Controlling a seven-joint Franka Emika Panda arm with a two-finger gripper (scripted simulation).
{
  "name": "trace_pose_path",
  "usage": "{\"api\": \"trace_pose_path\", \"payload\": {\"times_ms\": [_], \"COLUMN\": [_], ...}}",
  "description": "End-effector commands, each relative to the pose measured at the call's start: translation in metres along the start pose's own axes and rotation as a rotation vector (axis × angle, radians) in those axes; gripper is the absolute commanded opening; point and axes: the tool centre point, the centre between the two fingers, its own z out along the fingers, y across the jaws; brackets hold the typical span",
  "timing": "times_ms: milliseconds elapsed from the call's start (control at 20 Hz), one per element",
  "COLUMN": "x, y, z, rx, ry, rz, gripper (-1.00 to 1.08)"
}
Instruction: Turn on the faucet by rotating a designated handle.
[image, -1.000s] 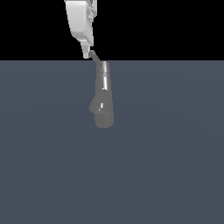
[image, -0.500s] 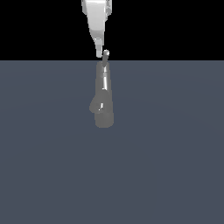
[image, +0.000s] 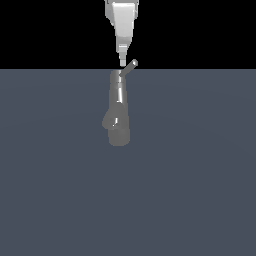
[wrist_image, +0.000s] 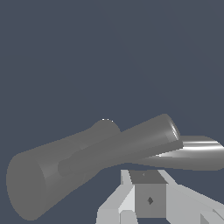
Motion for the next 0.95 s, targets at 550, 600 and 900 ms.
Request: {"api": "trace_pose_path", "payload": {"times_ms": [550, 600, 900], "x": [0.065, 0.069, 0.087], "y": [-0.032, -0.034, -0.044], "z": [0.020, 0.021, 0.026], "rx": [-0.005, -0.005, -0.006], "ry": [0.005, 0.005, 0.006], "rz": [0.038, 0.039, 0.047], "gripper": [-1.00, -1.00, -1.00]}}
